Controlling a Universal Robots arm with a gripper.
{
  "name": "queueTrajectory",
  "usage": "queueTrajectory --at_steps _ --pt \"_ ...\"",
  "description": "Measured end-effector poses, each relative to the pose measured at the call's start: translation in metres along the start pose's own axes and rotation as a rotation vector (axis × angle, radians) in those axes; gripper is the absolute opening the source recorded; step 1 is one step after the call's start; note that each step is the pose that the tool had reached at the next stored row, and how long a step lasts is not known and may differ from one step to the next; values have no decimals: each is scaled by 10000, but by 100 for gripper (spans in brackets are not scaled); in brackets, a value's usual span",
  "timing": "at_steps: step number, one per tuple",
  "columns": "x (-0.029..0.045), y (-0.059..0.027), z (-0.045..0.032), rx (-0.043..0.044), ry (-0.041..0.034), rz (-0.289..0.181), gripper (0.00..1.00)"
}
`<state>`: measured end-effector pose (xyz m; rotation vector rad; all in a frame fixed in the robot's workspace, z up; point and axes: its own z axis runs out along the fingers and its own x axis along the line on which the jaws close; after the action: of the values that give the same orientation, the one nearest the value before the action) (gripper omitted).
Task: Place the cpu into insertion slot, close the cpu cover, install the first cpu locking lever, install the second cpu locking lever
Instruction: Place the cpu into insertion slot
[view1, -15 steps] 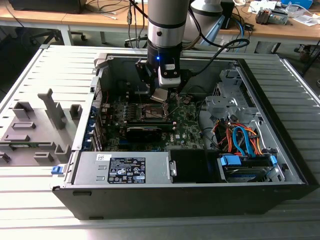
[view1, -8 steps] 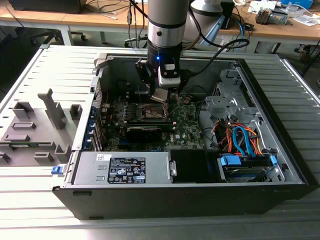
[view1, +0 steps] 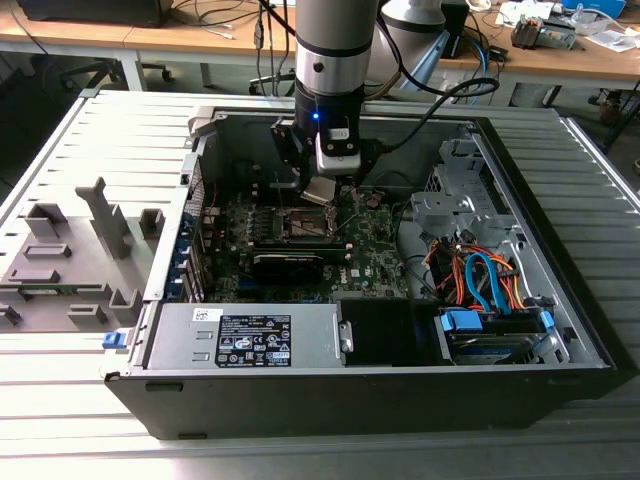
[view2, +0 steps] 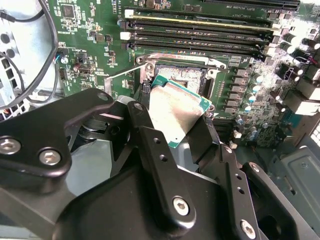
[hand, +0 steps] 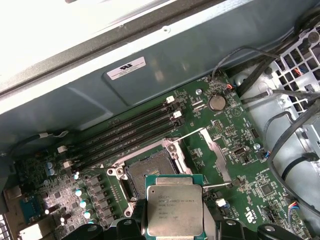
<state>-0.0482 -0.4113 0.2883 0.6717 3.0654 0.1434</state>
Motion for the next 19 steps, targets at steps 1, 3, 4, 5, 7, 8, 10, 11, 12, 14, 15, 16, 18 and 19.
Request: queueTrajectory --at_steps 1,3,4,5,7,8,10,11,12,14,15,16,18,19 --pt "0 0 0 -1 0 10 54" --pt "0 0 0 -1 -2 22 54" --pt "0 0 0 -1 -3 30 54" --pt "0 0 0 -1 -3 39 54" --pt "0 0 0 -2 -5 55 54" --pt "0 0 0 -1 -6 62 54" --pt "0 0 0 -2 -7 75 54" --pt "0 0 0 -2 -8 84 54" --pt "0 0 0 -2 -8 95 54" --pt "0 0 0 -3 -12 130 54" --pt "0 0 0 -4 -15 166 54" --pt "0 0 0 -4 -17 195 54" --pt "0 0 0 -4 -18 206 54" --pt "0 0 0 -4 -19 214 54"
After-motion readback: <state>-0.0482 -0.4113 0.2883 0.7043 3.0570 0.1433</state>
